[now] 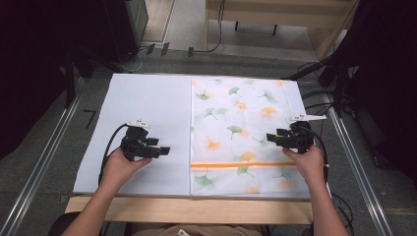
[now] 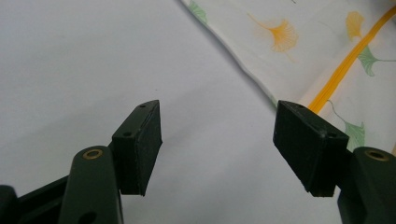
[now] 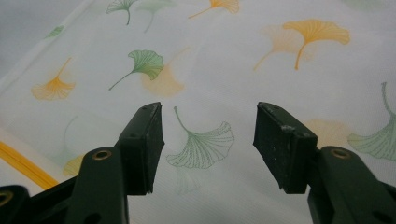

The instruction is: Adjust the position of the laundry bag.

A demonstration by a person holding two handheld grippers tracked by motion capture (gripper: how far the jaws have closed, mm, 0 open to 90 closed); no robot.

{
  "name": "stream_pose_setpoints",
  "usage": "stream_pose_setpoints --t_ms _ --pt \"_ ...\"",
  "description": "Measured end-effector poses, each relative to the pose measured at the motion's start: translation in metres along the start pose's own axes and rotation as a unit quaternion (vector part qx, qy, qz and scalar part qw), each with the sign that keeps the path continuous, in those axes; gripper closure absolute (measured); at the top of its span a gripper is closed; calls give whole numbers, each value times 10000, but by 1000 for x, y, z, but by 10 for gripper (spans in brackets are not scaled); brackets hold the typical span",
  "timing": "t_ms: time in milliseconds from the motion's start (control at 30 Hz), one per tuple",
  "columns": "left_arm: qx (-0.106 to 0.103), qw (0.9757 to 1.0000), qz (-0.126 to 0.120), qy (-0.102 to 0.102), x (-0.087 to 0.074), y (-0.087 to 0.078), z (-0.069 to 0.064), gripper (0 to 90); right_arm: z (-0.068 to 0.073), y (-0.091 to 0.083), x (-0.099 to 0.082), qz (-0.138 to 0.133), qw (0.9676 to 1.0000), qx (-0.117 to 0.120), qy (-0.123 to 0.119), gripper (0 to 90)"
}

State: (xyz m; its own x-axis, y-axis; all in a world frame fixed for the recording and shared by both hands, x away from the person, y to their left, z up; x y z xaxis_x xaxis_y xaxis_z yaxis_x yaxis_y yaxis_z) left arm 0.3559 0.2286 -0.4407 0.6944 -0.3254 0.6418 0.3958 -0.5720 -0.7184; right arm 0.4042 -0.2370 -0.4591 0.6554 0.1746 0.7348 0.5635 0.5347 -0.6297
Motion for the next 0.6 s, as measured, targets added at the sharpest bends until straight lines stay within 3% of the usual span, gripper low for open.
stream_pose_setpoints --t_ms 133,400,600 --pt "-29 10000 17 40 2 2 -2 332 0 0 -3 111 9999 25 -16 441" --pt "-24 9998 164 140 5 10 -6 347 -3 0 -7 165 9997 -160 -45 432" --pt "-59 9997 124 194 8 13 -11 357 -4 0 -10 226 9995 -194 -86 432"
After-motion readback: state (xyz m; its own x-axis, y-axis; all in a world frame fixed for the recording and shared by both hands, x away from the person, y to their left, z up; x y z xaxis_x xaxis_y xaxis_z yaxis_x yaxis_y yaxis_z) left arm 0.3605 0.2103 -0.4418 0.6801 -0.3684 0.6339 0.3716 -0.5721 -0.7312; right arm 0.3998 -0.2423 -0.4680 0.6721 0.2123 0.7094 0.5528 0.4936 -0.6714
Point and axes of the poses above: each handheld gripper's, and its own axes: y roughly forward along the jaws, x roughly out of its top, z roughly to its left, the point moved 3 cm from there along y, roughly forward along the jaws, and after that the axes turned 2 degrees about -z, right-handed, at the moved point
